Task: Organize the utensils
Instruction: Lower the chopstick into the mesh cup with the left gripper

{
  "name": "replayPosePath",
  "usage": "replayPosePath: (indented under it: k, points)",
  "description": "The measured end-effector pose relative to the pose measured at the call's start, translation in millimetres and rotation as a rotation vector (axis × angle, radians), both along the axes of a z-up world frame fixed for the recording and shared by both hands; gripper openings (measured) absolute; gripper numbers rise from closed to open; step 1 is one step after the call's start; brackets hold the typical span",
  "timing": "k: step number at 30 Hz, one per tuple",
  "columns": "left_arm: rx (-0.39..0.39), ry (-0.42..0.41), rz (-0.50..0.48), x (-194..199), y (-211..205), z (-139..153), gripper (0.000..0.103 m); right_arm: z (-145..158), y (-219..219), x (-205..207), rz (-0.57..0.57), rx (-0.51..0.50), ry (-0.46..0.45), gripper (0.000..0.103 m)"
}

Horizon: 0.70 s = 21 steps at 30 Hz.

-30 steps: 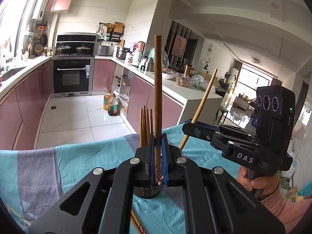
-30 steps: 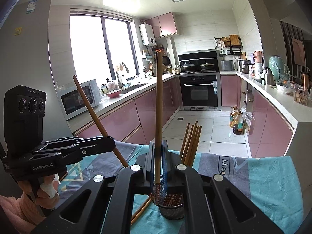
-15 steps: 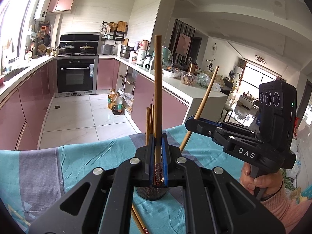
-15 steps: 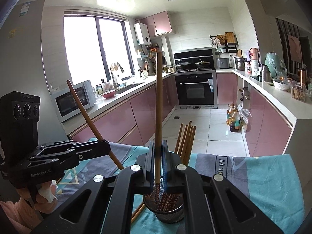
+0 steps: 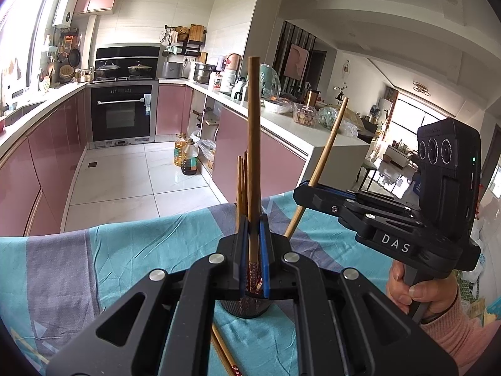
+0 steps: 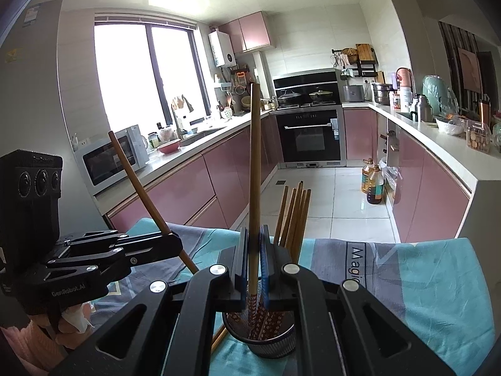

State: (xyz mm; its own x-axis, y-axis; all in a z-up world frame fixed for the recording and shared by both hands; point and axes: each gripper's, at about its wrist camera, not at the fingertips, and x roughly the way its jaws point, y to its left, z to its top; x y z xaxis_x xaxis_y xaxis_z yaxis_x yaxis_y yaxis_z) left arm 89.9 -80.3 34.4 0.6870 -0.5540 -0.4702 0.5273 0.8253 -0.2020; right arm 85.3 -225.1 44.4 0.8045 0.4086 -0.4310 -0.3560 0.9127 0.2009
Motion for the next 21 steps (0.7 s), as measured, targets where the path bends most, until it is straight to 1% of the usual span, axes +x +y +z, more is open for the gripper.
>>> replayPosePath:
  k: [11,21]
  points:
    - [0.038,0.027,-0.008,5,-3,-4,0.008,-15,4,4,0.005,-0.010,0.042,0.006]
    - [0.070,0.057,-0.009,7,-10,-14,0.007,-28,10,8,0.014,-0.017,0.079,0.006]
